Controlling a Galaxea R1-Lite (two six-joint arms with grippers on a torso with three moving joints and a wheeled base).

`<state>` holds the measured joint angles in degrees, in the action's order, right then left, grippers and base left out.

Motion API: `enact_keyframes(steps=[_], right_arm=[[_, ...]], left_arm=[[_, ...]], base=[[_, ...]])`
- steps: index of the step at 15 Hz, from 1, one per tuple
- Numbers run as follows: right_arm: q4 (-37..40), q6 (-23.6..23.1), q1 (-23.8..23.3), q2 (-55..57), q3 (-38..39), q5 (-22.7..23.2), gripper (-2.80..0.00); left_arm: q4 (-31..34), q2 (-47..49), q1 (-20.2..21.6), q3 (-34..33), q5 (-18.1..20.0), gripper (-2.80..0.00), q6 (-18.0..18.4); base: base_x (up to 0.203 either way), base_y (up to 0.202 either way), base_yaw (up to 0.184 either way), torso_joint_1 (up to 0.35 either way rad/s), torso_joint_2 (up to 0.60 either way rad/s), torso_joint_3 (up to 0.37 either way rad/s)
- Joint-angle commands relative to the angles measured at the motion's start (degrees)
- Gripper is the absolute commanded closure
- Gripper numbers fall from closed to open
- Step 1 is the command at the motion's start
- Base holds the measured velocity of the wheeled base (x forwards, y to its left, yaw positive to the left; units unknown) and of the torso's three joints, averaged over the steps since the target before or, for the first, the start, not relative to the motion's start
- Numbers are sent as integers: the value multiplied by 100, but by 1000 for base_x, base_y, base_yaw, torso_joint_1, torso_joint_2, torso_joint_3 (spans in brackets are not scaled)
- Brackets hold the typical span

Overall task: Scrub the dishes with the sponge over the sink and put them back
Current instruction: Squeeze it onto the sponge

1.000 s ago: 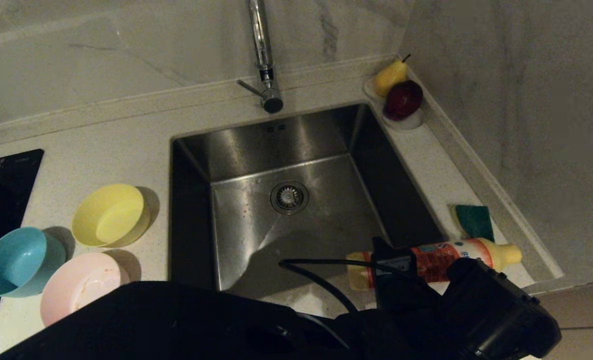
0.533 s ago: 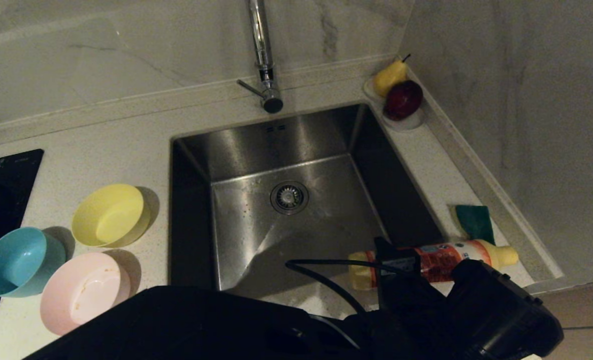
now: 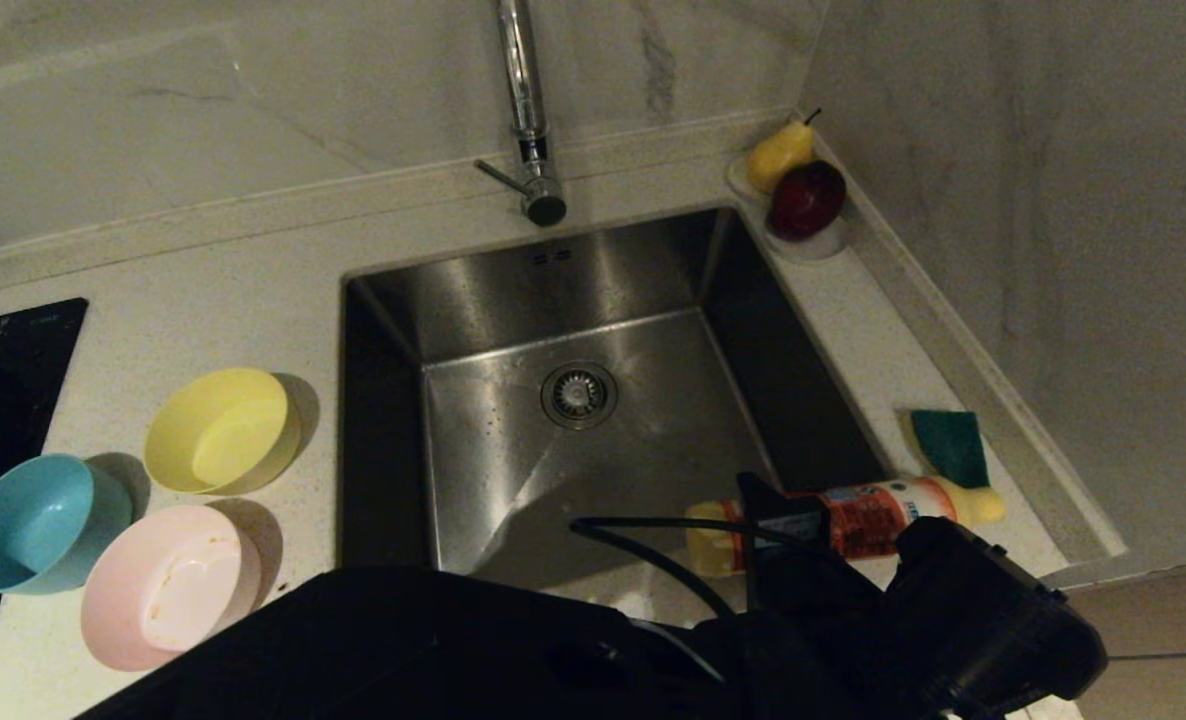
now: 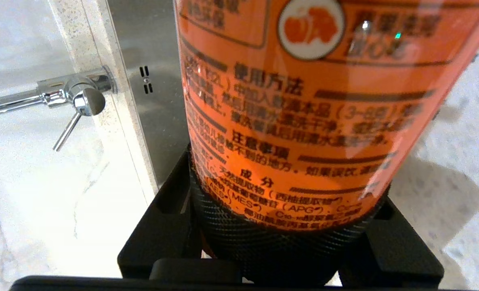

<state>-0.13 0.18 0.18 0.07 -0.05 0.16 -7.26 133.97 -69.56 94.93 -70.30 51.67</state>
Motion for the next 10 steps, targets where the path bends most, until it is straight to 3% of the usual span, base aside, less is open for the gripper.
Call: enact_keyframes(steps=[1,10], right_arm=[[-4,-1,-1,1,2,1,0],[-4,-1,5,1,2,1,0]], left_arm=[[51,119,4,147,-65,0,28],[83,377,92,567,-364,0,258]], base=[[0,0,0,0,0,0],[0,0,0,0,0,0]])
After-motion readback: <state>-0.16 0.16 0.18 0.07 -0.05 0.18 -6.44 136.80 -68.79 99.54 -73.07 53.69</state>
